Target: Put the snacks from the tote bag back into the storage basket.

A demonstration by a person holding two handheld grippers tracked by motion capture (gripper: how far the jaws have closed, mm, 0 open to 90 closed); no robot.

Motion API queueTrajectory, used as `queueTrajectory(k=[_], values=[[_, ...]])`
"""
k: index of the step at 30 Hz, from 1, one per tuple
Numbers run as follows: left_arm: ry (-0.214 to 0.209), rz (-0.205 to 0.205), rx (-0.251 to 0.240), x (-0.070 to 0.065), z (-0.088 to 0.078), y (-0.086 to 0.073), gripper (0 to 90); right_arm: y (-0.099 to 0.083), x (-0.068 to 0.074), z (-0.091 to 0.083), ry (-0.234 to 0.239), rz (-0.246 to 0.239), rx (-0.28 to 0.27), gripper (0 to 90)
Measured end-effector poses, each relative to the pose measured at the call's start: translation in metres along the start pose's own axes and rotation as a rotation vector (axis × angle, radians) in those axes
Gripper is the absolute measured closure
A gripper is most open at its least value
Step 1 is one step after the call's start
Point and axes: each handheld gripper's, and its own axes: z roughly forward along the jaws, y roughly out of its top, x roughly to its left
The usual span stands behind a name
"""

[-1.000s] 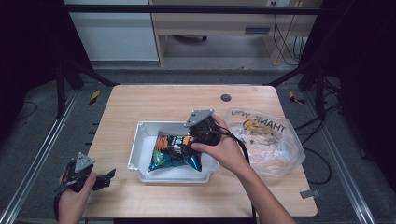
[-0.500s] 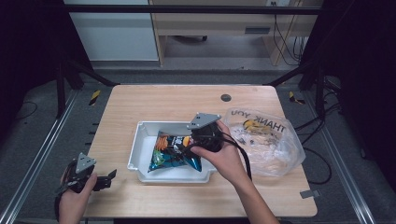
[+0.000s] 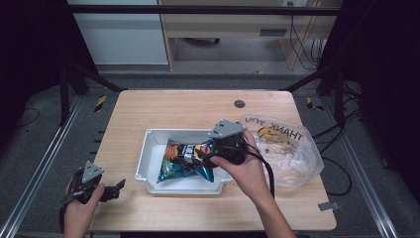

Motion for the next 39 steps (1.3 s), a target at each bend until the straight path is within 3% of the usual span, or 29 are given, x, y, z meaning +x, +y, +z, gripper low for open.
queueTrajectory(k=[7,31,35,39], values=[[-0.003,0.010,-0.004,-0.001,0.001,0.001,3.4,-0.009,-0.008,-0.003,-0.074,-0.007,0.020,6.9],[-0.002,0.007,0.004,-0.002,0.001,0.000,3.4,-0.040,-0.052,-0.045,-0.206,0.124,0.018,7.2],[0.000,0.008,0.007,-0.002,0.002,-0.001,3.4,-0.057,-0.057,-0.054,-0.234,0.179,0.007,7.2],[0.001,0.015,0.014,-0.003,0.003,-0.001,3.4,-0.072,-0.062,-0.061,-0.260,0.221,0.028,7.4]])
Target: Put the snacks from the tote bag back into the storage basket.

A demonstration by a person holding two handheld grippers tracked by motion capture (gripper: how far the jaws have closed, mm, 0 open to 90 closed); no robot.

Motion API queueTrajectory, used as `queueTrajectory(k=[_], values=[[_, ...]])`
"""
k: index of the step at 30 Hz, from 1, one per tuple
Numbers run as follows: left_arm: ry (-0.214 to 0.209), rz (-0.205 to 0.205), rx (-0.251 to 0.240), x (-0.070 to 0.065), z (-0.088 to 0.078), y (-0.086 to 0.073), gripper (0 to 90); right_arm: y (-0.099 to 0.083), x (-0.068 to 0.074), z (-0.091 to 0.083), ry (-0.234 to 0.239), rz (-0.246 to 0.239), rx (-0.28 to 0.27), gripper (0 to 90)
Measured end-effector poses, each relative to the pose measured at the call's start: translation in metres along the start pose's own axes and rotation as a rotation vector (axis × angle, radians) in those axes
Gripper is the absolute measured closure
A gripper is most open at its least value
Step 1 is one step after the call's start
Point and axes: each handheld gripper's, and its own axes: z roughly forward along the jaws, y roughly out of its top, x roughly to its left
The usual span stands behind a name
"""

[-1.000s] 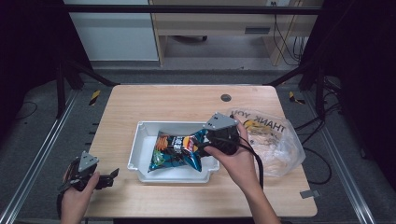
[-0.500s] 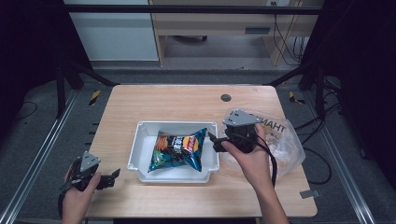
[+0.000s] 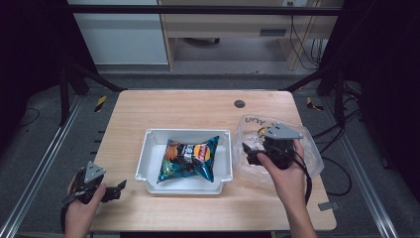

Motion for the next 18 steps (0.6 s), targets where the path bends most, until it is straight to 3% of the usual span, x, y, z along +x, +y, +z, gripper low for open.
queueTrajectory(k=[12,18], values=[[0.006,-0.004,-0.001,0.002,-0.002,-0.001,3.4,-0.034,-0.015,-0.013,-0.021,0.033,0.035,7.8],[0.005,-0.004,0.001,0.001,-0.001,-0.001,3.4,-0.052,-0.015,-0.012,-0.027,0.047,0.056,8.5]])
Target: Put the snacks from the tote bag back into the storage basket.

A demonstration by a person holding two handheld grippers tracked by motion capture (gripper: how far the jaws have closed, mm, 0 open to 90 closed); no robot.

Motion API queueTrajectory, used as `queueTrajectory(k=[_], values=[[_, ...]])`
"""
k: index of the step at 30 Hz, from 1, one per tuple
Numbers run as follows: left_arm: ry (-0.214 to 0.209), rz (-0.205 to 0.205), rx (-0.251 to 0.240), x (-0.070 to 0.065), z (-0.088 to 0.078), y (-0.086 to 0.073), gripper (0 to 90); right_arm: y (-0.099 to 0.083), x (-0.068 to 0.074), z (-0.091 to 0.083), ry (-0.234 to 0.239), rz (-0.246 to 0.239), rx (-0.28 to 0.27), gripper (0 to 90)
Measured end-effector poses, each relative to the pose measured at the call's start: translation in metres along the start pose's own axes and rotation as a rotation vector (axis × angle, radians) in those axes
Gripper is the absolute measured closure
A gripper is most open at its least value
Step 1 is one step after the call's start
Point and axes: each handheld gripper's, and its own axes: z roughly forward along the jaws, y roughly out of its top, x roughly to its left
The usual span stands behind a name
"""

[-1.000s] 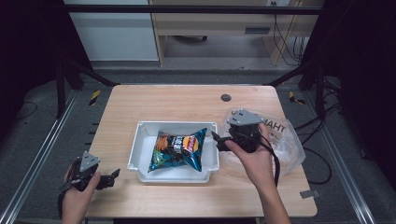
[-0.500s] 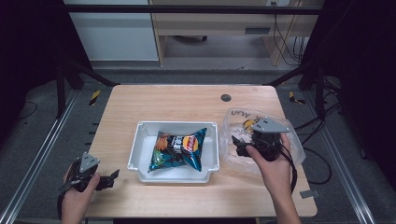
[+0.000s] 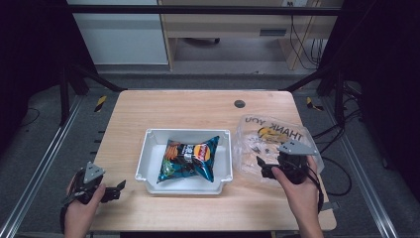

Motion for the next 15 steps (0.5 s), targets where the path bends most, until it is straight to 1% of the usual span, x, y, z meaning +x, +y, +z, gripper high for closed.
queueTrajectory(k=[3,15], values=[[0.002,0.001,0.000,0.001,0.000,0.000,3.4,-0.007,0.001,0.002,0.001,-0.014,0.016,8.7],[0.002,-0.003,-0.001,0.001,-0.001,-0.001,3.4,-0.029,0.005,0.014,0.029,-0.023,0.062,10.4]])
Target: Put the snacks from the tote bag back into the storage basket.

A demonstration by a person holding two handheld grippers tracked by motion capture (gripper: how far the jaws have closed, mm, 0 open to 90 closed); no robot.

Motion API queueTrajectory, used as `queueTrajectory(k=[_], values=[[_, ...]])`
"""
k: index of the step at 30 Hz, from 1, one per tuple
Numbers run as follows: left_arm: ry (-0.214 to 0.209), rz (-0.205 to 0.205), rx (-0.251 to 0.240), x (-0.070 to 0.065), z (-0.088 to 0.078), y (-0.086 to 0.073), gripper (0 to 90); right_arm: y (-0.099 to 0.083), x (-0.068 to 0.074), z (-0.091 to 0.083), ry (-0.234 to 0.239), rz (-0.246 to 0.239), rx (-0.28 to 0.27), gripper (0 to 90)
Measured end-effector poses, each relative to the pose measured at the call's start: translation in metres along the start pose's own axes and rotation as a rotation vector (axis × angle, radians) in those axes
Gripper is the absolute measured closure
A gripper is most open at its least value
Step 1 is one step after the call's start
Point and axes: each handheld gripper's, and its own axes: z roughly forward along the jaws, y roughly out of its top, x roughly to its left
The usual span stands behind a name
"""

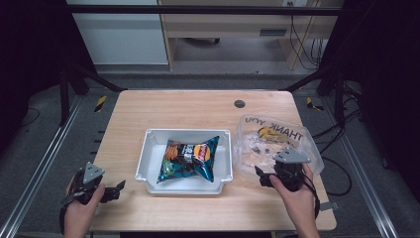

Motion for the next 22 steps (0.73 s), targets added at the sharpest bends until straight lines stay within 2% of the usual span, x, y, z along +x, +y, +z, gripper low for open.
queueTrajectory(k=[7,16,20,22], values=[[0.000,-0.001,-0.004,0.000,0.000,0.000,3.4,-0.011,0.005,0.009,0.037,-0.014,0.042,10.9],[-0.002,-0.004,-0.009,0.000,-0.001,0.001,3.4,-0.023,0.015,0.020,0.058,-0.096,0.139,11.4],[-0.004,-0.003,-0.009,0.000,-0.001,0.001,3.4,-0.028,0.021,0.025,0.041,-0.165,0.196,11.3],[-0.007,0.000,-0.007,-0.001,0.000,0.002,3.4,-0.028,0.022,0.026,0.044,-0.169,0.205,11.0]])
